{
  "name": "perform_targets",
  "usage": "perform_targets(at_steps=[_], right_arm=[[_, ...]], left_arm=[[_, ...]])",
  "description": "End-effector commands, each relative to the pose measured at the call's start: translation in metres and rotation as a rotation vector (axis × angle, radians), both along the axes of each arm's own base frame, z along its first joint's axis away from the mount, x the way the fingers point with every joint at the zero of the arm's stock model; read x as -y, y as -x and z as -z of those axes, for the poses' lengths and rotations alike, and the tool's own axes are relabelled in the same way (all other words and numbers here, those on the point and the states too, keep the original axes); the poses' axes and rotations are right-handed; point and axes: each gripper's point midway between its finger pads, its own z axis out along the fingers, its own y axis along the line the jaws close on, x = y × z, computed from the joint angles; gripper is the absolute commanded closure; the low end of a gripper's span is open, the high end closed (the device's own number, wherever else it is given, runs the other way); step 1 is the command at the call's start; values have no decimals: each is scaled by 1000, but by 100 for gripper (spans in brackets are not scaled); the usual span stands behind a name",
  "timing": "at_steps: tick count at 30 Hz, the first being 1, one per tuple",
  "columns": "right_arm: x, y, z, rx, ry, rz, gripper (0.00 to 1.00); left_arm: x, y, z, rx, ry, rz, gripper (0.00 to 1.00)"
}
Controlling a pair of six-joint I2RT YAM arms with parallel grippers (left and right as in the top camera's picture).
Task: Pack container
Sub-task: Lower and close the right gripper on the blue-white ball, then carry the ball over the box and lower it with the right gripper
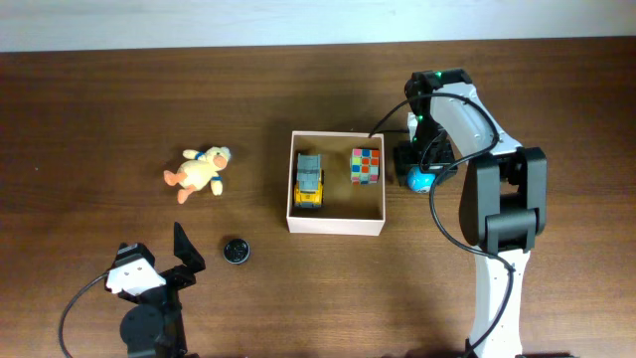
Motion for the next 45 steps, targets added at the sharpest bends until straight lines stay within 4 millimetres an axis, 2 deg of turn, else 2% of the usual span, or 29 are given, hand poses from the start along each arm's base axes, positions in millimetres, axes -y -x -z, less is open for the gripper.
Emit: perform_targets(at_steps=[1,3,11,14,15,26,30,34,35,37,40,44,45], right_arm=[[2,-1,-7,17,-10,17,29],[2,-2,-6,20,-10,17,33],[3,-10,-6,53,-14,22,35],[6,-14,-8,66,-15,31,53],[7,-16,-10,73,-16,34,54],[11,-40,-35,164,-25,48,53],[10,-55,-63,227,-34,42,54],[7,-68,-103,307,-43,14,53],[5,-72,-120,342,-48,2,54],[1,-74,-133,370,-56,-12,54],[-14,-76,-160,427,-69,-45,54],[-46,-72,-171,452,-89,-114,55],[-61,-68,-171,450,-101,-150,55]], left_arm=[[2,-1,0,2,-16,14,1],[2,-1,0,2,-16,14,1],[2,-1,0,2,-16,14,1],[2,-1,0,2,-16,14,1],[2,-1,0,2,-16,14,1],[2,-1,0,2,-16,14,1],[2,-1,0,2,-16,14,1],[2,-1,0,2,-16,14,1],[2,-1,0,2,-16,14,1],[2,-1,0,2,-16,14,1],[2,-1,0,2,-16,14,1],[2,-1,0,2,-16,14,1],[2,-1,0,2,-16,14,1]])
